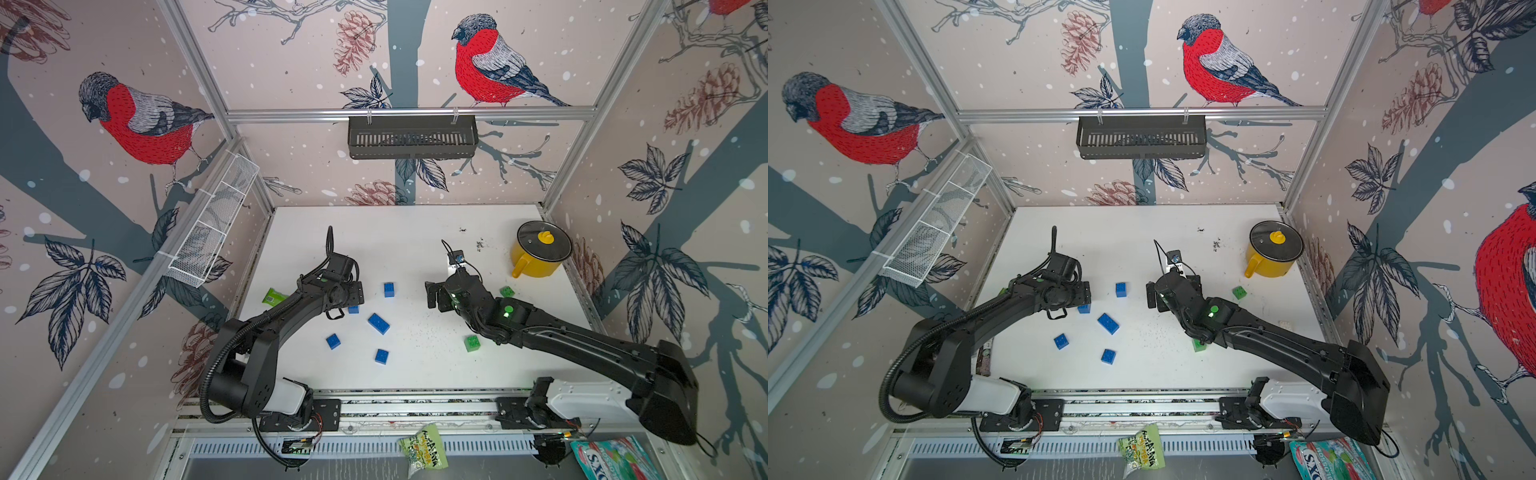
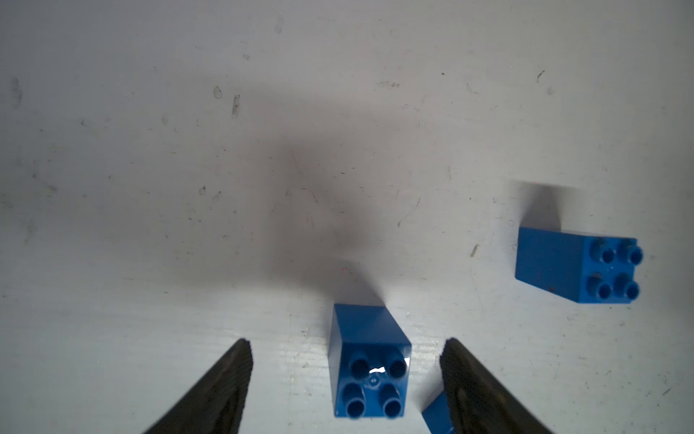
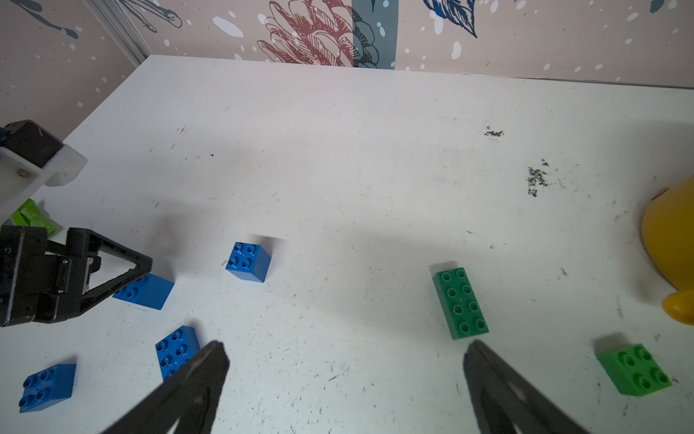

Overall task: Assemble the letter h with lego
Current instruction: Adjust the lego brick at the center of the board.

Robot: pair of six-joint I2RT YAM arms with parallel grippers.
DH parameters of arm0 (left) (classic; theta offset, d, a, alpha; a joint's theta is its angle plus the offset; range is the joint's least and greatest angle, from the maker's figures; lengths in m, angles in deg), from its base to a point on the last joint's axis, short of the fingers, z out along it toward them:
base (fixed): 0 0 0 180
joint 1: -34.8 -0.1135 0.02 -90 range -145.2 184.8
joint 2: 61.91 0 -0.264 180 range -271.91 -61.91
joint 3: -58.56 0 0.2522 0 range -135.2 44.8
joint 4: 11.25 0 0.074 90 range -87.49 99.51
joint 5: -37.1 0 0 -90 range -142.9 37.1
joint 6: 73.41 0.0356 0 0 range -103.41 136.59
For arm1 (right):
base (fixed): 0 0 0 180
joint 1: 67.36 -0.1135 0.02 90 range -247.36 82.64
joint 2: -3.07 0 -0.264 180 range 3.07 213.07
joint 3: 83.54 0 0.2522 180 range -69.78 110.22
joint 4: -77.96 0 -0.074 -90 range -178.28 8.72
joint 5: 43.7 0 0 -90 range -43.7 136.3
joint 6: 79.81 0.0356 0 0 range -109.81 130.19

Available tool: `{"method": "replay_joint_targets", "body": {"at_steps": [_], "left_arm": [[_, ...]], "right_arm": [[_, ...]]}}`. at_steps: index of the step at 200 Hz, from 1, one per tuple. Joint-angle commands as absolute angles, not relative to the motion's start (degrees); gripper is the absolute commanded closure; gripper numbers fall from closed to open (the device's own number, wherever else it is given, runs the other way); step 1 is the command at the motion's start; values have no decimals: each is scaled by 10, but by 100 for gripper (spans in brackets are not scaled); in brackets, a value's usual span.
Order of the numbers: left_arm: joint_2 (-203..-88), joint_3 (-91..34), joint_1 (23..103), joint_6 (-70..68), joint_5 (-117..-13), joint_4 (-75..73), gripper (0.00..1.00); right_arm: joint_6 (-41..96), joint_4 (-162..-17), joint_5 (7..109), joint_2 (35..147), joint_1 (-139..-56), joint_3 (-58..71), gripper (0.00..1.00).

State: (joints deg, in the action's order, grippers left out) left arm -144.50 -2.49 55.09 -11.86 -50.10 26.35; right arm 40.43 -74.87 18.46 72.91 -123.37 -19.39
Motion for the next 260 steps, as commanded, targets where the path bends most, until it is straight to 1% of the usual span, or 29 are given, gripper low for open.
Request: {"method": "replay_joint_targets", "body": {"at_steps": [1,15,59,63,90,110,144,165,178,205,220,260], "left_arm": [[-1455,-32,558,-114,-498,287,22],[-1464,-35,566,-114,-492,294,25],[-1481,-40,575,-114,-470,306,28],[-1482,-41,575,-115,-469,306,28],[-1495,-49,575,-115,-469,310,35],[-1499,-51,578,-114,-466,312,36],[-1505,-54,582,-112,-462,314,42],[-1508,-56,584,-112,-460,314,44],[-1509,-56,585,-110,-460,313,48],[-1510,-56,585,-109,-456,315,49],[-1511,-57,585,-108,-457,314,53],[-1515,-59,585,-103,-456,314,57]], "right_arm": [[408,-742,164,735,-1241,-186,1],[409,-740,159,740,-1243,-185,1],[411,-726,165,746,-1250,-168,0],[411,-725,166,760,-1251,-166,1],[411,-722,170,771,-1255,-159,0],[414,-718,171,782,-1259,-153,1],[418,-712,172,801,-1267,-142,1],[420,-705,168,815,-1274,-132,0],[421,-702,166,822,-1276,-127,0],[422,-701,169,835,-1282,-120,0],[424,-702,172,842,-1283,-118,1],[427,-707,196,857,-1285,-111,1]]}}
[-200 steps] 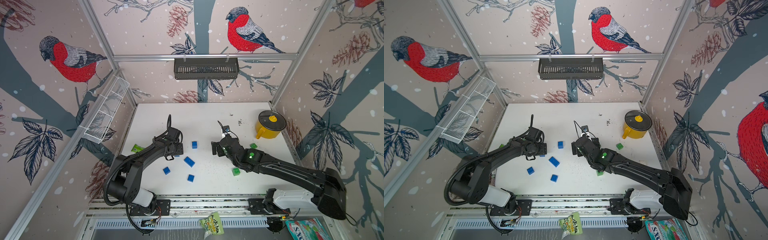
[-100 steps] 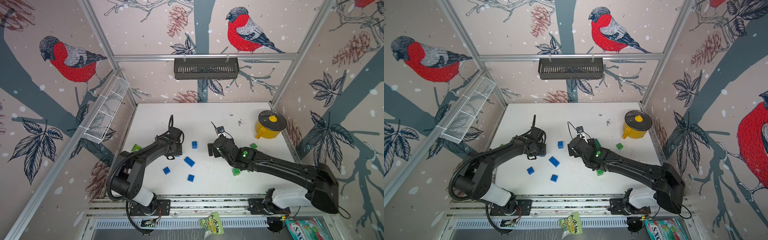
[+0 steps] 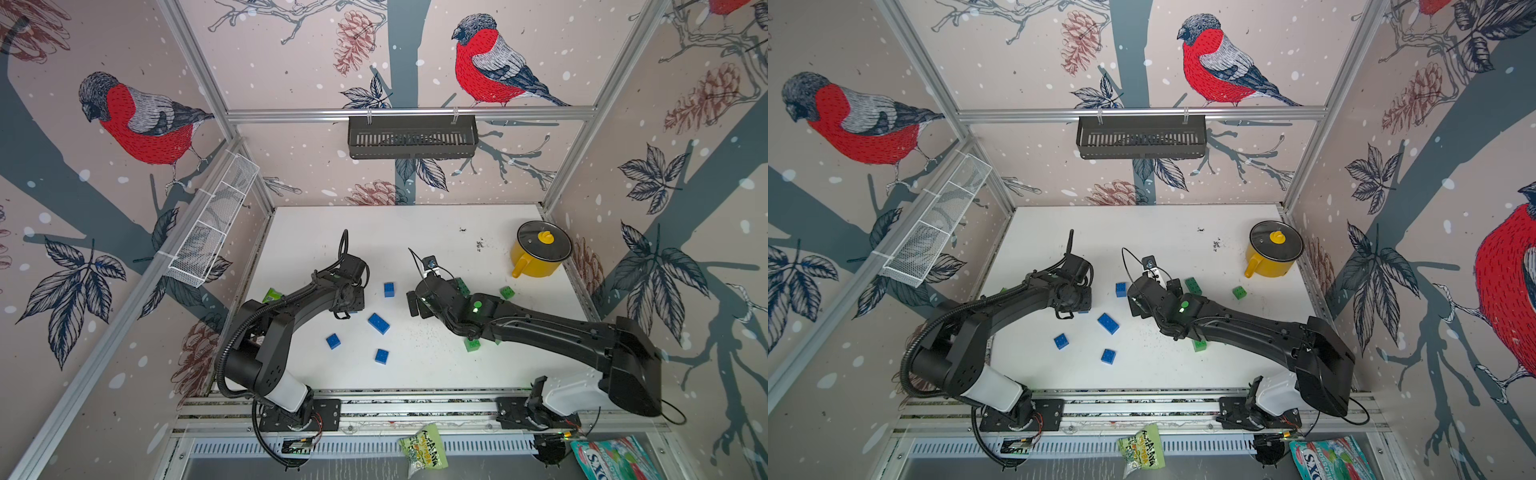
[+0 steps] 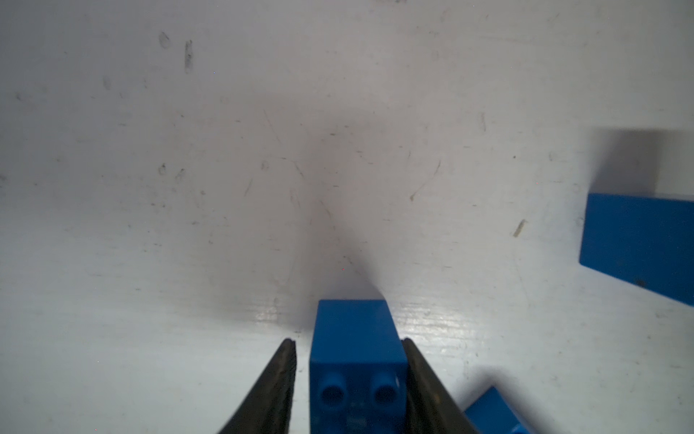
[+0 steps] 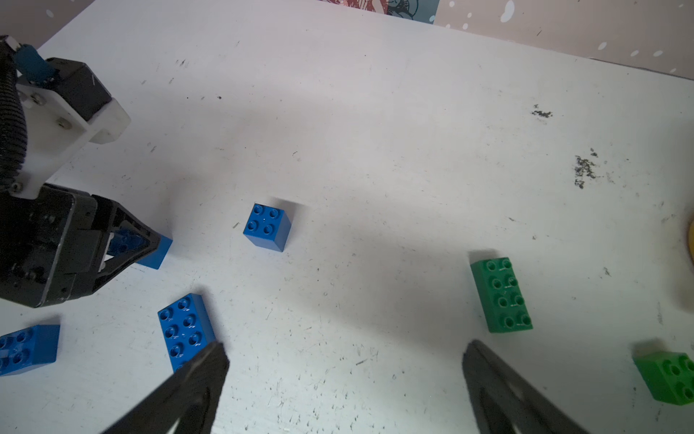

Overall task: Assemble the letter h with lego
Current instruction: Adjust the lego brick at the center of the board.

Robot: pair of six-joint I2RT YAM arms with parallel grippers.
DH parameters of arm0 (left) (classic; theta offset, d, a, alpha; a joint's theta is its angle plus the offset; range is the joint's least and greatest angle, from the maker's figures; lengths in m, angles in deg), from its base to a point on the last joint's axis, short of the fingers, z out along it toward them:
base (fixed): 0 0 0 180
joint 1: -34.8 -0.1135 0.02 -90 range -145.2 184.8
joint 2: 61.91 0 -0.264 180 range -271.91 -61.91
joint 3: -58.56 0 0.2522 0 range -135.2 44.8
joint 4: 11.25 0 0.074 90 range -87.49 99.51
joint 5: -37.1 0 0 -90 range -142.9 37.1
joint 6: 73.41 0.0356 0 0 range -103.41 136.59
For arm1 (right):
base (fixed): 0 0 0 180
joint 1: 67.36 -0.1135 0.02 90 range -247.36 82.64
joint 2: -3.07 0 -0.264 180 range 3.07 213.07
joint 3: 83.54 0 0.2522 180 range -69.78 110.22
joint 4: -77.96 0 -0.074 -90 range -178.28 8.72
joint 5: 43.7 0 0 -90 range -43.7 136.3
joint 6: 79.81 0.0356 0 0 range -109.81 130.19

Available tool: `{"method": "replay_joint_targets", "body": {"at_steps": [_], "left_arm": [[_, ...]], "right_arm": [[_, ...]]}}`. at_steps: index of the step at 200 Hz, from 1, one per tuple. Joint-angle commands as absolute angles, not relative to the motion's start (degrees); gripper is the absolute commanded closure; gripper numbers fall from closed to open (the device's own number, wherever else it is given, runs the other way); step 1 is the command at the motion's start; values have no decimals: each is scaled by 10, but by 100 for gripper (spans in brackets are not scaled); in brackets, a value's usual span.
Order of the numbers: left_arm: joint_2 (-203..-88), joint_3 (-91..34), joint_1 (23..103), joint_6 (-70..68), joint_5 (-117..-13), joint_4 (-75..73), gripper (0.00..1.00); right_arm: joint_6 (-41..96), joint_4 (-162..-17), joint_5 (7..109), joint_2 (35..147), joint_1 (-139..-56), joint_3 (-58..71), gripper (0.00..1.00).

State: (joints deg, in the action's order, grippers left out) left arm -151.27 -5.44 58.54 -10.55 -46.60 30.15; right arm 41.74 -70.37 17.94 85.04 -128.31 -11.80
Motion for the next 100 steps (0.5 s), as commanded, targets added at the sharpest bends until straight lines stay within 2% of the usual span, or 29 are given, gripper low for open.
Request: {"method": "replay_joint_targets", "body": {"at_steps": [1,77,100], "left_arm": [[-1516,-59,585,-104,-456,313,57],[-1526,-80,585,-98,-448,320,69],[-1536,-92,585,-98,-449,323,70]], "right_arm": [[427,-708,197,857,-1285,-111,1],[439,-712,218,874,-1287,-102,0],[443,-712,220,870,-1287,-103,0]]}}
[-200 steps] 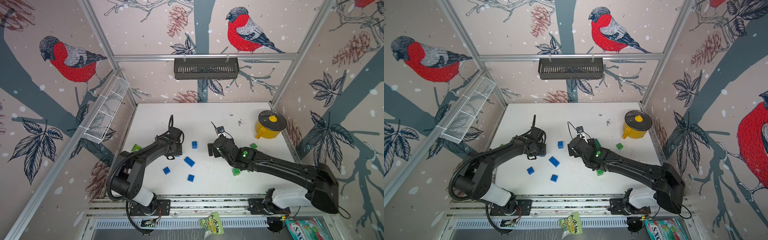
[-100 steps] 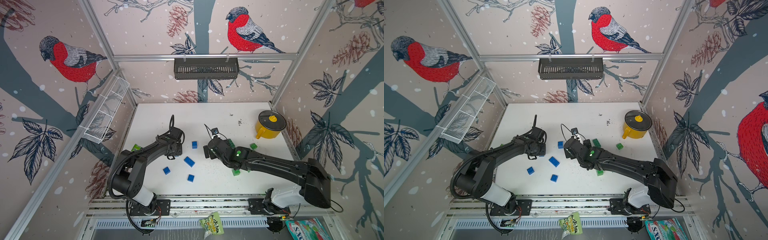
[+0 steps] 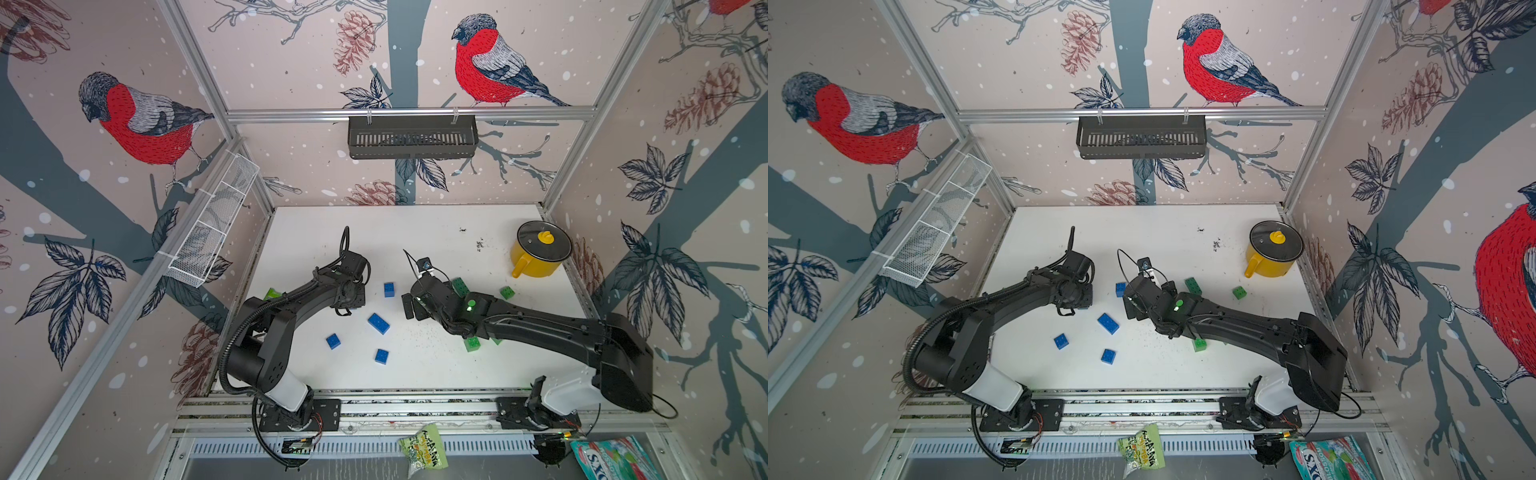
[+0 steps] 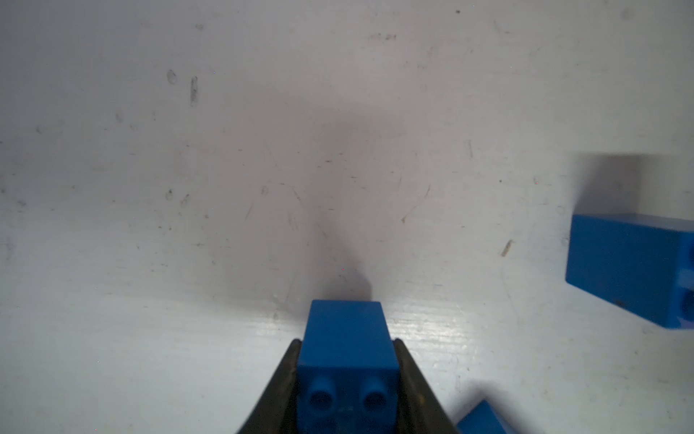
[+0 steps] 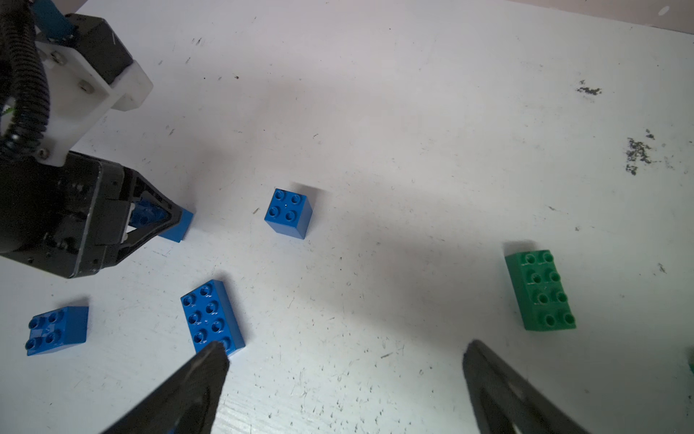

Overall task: Assemble the letter h with lego
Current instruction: Adjust the lego brick at the center of the board.

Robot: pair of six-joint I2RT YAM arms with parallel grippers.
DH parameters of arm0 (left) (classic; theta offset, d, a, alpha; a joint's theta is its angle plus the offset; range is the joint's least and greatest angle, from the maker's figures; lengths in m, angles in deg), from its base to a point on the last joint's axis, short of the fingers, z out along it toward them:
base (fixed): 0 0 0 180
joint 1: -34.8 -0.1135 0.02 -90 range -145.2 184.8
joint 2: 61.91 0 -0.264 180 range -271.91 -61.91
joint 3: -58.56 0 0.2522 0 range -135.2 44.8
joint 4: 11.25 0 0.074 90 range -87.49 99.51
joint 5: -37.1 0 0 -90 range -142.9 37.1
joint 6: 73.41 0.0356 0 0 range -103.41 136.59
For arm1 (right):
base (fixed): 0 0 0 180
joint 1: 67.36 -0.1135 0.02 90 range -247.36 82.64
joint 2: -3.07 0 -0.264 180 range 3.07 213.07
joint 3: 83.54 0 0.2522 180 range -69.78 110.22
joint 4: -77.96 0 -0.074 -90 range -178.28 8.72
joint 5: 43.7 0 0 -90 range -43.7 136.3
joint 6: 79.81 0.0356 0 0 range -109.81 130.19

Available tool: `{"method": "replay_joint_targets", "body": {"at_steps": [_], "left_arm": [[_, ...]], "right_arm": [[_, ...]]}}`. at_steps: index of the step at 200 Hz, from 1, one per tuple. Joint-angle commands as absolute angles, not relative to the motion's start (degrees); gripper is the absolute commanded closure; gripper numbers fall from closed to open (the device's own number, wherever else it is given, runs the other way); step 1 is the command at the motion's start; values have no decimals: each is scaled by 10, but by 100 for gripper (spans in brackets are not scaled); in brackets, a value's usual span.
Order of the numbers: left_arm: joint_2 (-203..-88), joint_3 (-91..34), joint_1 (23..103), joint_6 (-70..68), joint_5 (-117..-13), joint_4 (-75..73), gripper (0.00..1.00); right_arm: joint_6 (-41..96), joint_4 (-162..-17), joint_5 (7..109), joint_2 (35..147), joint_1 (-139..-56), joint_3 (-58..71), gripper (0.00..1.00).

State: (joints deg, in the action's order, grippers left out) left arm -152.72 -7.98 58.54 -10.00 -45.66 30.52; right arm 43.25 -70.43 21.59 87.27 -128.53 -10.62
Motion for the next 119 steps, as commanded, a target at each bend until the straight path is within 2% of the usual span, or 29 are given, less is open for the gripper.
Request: {"method": "replay_joint_targets", "body": {"at_steps": [1,119], "left_arm": [[-1537,-92,585,-98,-450,323,70],[-1569,-116,595,-96,-454,327,69]], "right_arm": [[444,-712,220,870,-1287,-103,0],[454,-717,221,876,-1301,-105,0]]}}
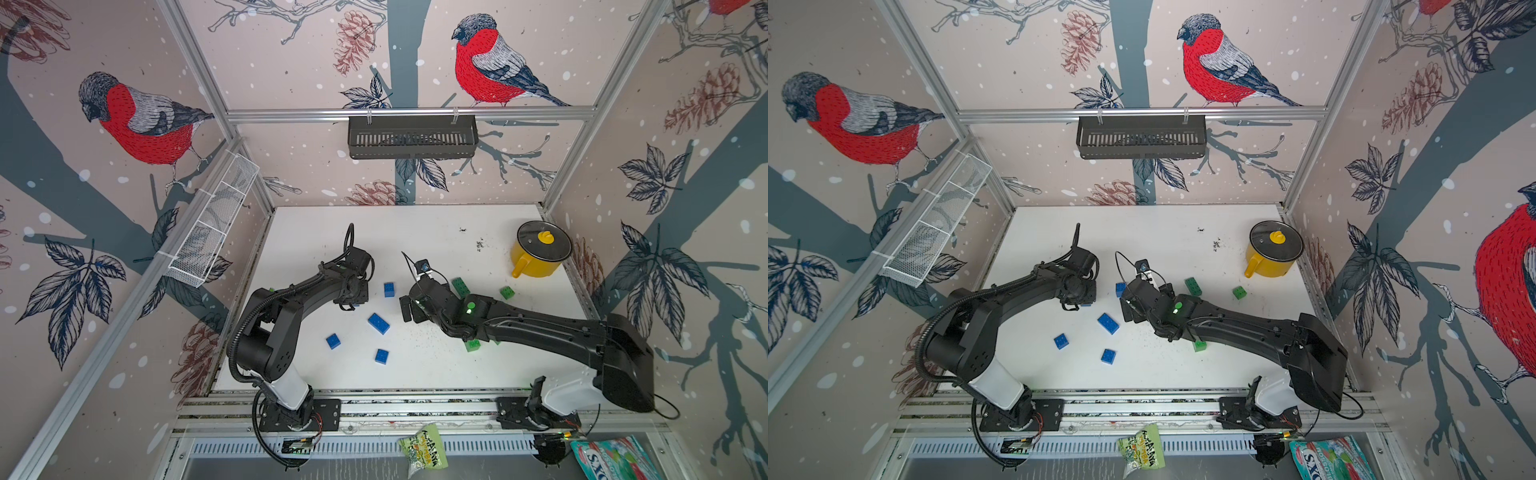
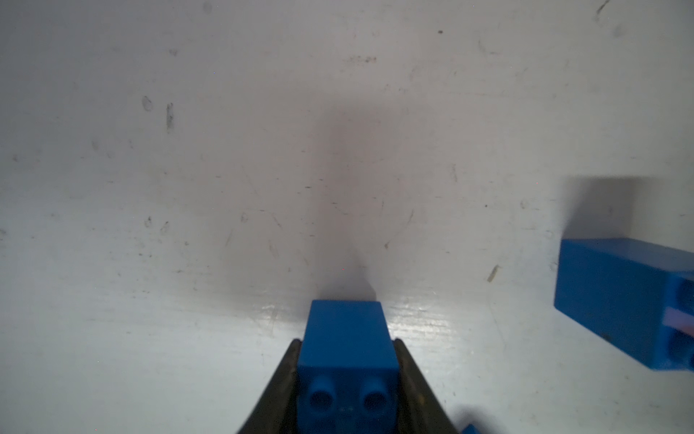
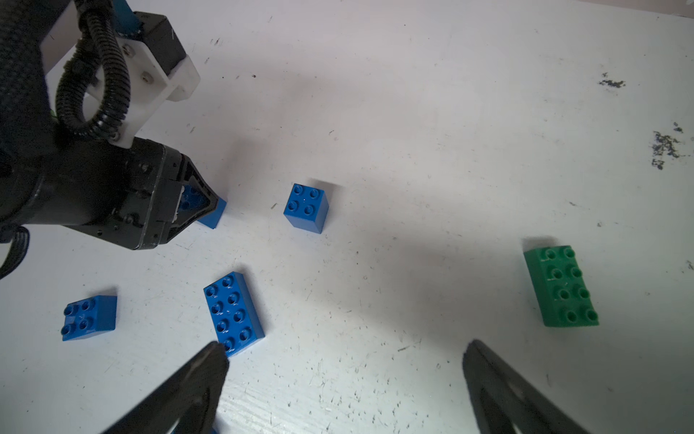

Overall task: Assemble the letter h with lego
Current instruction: Adjust the lego brick at the center of the board, then pick up the lego brick from the center of the board.

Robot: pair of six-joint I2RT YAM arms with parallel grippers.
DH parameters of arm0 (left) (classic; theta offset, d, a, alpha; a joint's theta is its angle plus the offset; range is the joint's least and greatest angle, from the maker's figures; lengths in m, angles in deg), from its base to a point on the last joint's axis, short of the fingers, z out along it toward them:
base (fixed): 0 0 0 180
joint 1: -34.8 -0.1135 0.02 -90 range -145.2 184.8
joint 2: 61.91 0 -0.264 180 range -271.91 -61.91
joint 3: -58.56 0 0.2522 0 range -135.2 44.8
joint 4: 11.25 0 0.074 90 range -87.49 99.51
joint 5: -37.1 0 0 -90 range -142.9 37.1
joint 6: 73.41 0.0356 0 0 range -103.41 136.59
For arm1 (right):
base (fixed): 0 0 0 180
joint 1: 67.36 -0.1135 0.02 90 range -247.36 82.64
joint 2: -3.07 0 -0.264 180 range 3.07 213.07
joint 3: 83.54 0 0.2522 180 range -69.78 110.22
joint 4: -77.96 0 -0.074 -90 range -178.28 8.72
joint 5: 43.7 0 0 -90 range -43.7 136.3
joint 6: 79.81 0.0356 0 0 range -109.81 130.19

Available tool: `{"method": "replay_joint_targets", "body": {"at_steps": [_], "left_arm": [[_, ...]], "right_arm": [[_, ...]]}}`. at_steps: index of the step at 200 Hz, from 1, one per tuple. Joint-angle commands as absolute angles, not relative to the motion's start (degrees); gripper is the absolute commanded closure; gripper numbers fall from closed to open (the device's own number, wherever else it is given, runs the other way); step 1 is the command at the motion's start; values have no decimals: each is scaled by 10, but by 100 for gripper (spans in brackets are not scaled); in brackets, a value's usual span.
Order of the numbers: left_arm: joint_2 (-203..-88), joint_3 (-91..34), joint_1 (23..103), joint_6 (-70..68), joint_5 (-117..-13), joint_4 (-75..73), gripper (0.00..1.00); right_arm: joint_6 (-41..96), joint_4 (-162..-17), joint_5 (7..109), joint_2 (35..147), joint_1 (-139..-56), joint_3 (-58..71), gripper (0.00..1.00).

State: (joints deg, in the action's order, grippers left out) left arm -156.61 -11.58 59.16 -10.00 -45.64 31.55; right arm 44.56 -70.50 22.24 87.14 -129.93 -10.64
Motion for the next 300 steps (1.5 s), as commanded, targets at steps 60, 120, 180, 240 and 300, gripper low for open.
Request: {"method": "replay_joint_targets", "body": {"at_steps": [60,120,180,240,300], "left_arm": [[-1567,-112,599,-97,-451,331,59],[-1554,-120,599,-98,-448,346,40],[-1456,-131,635,-89,-454,375,20],[-1460,-89,761,-80,-431,411,18],[-1504,-78,765,-56,-443,396,18]], "right_arm": [[457,-715,221,879,-1301,-102,0],[460,-704,221,870,-1303,-98,0],[464,-687,215,803,-1300,-122,1],[462,-672,218,626,-1273,-209,0],[453,-652,239,505,-1248,-280,1]]}}
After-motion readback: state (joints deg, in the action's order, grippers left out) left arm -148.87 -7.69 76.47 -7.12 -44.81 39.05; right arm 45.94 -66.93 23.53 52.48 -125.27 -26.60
